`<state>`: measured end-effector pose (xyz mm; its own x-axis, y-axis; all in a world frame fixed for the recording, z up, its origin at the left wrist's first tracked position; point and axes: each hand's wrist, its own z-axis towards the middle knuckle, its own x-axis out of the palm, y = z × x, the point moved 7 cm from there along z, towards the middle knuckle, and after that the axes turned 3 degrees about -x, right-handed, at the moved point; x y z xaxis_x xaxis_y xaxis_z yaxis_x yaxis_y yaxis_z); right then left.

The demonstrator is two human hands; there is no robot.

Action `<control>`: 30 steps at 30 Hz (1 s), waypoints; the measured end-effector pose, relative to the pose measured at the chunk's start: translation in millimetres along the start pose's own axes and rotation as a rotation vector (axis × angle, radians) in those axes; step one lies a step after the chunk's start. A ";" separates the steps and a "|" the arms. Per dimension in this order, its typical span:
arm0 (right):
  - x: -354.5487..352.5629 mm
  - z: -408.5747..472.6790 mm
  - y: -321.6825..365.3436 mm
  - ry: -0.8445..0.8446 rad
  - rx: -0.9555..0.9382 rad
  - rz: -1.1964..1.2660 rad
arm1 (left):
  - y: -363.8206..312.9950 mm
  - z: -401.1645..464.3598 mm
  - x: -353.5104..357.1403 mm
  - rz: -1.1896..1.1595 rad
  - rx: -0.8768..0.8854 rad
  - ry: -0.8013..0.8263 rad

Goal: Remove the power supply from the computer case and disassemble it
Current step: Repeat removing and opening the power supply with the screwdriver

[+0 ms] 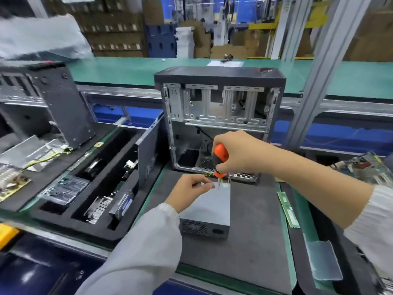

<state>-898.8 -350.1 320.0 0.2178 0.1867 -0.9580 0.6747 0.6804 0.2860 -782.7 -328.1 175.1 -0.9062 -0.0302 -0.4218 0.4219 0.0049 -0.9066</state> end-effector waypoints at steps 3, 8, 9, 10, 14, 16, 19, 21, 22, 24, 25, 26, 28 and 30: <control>4.2 7.7 5.6 -0.100 -0.029 0.146 | 5.5 -9.2 -19.1 -0.021 -0.022 -0.088; 16.2 8.7 0.2 -0.150 -0.037 0.314 | 6.3 -16.8 -20.1 -0.025 -0.031 -0.114; 17.6 8.2 0.3 -0.162 -0.045 0.331 | 4.5 -17.1 -17.7 -0.020 -0.032 -0.103; 18.8 7.4 0.4 -0.170 -0.049 0.340 | 2.4 -17.3 -14.9 -0.009 -0.033 -0.091; 24.0 3.9 -0.8 -0.176 -0.048 0.362 | -2.5 -17.2 -4.2 0.026 -0.074 -0.058; 27.6 0.6 -4.8 -0.182 -0.044 0.342 | -2.3 -16.7 2.5 0.024 -0.092 -0.025; 31.8 -6.9 -15.3 -0.216 -0.029 0.341 | 0.2 -17.3 14.6 0.015 -0.090 0.048; 34.5 -12.2 -23.0 -0.247 -0.003 0.336 | 4.0 -17.3 23.9 0.013 -0.081 0.107; 36.6 -14.5 -25.6 -0.259 0.009 0.336 | 5.9 -16.5 28.5 0.012 -0.074 0.128; 41.6 -19.4 -29.6 -0.293 0.034 0.346 | 10.1 -13.2 36.7 0.005 -0.069 0.156; 44.0 -22.0 -30.4 -0.313 0.049 0.341 | 12.3 -12.1 40.4 -0.002 -0.068 0.169; 46.0 -24.3 -30.0 -0.329 0.063 0.334 | 14.1 -10.9 44.2 -0.003 -0.066 0.191; 52.8 -28.4 -27.4 -0.331 0.090 0.351 | 19.4 -8.6 51.6 0.007 -0.067 0.241; 57.3 -32.5 -23.4 -0.334 0.103 0.362 | 21.9 -7.2 54.8 -0.005 -0.050 0.270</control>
<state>-924.9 -332.2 257.6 0.6532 0.1496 -0.7423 0.5767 0.5370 0.6157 -823.4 -322.4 132.1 -0.8860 0.2374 -0.3983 0.4215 0.0549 -0.9051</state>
